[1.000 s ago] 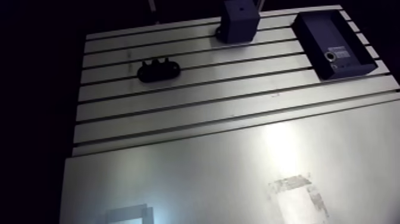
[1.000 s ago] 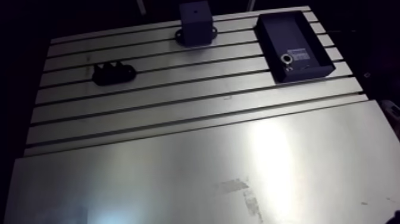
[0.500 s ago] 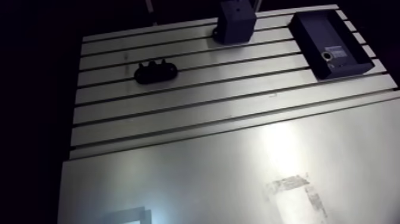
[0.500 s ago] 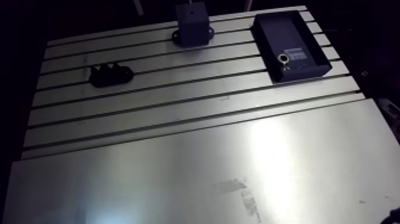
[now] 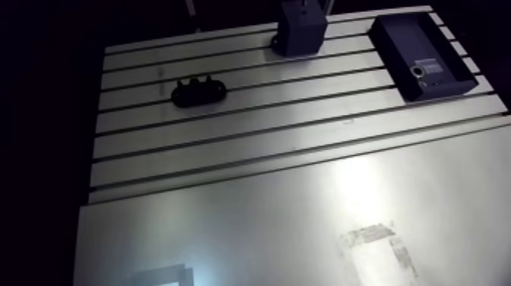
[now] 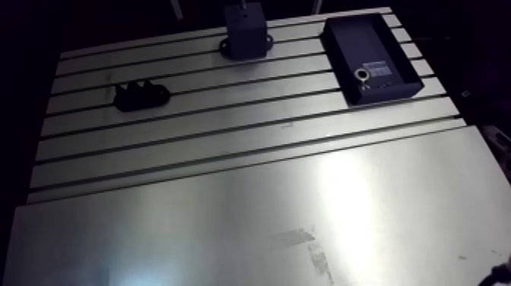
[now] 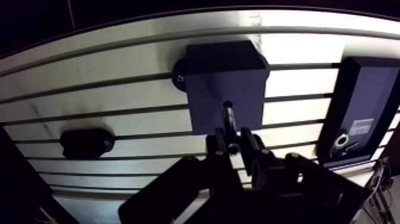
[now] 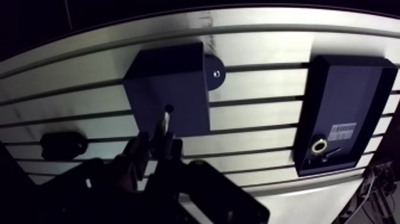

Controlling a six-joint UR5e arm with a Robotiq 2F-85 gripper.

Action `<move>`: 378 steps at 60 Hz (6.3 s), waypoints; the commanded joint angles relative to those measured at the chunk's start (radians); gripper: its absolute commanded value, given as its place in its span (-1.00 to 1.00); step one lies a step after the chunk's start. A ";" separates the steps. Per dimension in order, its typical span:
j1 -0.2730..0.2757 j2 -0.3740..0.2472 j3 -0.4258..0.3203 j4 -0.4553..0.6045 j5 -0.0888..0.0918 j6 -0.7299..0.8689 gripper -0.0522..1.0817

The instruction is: Pick up the M10 bolt and insert it into the hole until fully seated.

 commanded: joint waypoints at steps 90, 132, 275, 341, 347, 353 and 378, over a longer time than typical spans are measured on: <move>-0.003 0.000 0.017 -0.015 0.003 -0.001 0.99; -0.003 0.001 0.017 -0.015 0.004 -0.002 0.99; -0.004 -0.012 0.092 -0.082 0.001 -0.003 -0.87; 0.074 -0.396 0.192 -0.022 0.006 -0.078 -0.88; 0.094 -0.441 0.218 -0.015 0.006 -0.078 -0.88; 0.105 -0.483 0.248 -0.015 0.004 -0.076 -0.88; 0.105 -0.577 0.319 -0.021 0.015 -0.076 -0.88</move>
